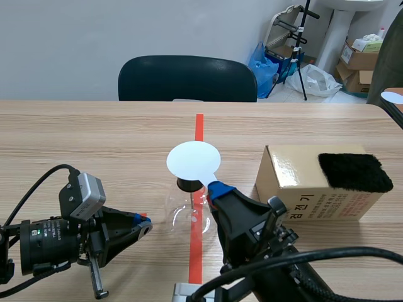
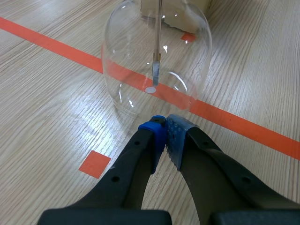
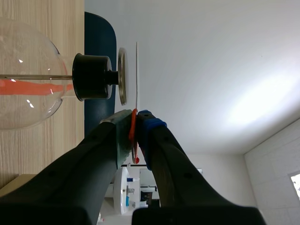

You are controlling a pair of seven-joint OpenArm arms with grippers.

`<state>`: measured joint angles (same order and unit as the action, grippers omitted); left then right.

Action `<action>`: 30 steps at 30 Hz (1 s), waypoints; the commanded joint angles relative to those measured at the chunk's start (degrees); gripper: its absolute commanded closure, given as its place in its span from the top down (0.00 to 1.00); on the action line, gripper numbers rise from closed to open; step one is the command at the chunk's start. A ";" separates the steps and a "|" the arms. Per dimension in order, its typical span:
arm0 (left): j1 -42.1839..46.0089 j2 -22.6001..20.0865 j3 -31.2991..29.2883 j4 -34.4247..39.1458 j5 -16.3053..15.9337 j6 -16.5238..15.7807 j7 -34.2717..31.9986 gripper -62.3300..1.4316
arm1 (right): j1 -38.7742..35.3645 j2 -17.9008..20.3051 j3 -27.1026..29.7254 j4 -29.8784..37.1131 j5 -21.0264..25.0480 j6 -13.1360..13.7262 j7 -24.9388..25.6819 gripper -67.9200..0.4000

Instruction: Do the electroscope experiment

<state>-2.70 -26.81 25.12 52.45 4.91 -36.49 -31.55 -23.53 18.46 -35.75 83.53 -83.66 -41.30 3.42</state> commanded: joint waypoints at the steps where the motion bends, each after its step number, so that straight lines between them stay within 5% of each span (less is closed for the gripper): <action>1: -0.20 0.44 -0.07 1.07 -0.79 -0.09 -0.81 0.05 | 0.52 0.24 0.11 0.81 -0.04 -0.68 0.00 0.02; 17: -0.20 0.44 -0.07 1.07 -0.79 -0.09 -0.81 0.05 | 0.52 0.24 0.11 0.81 -0.04 -0.66 -0.57 0.02; 30: -0.20 0.44 -0.07 1.07 -0.79 -0.09 -0.81 0.05 | 0.52 0.24 0.11 0.81 -0.04 -0.66 -16.06 0.02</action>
<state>-2.70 -26.81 25.12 52.45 4.91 -36.49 -31.55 -23.53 18.46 -35.75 83.53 -83.66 -41.30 -12.12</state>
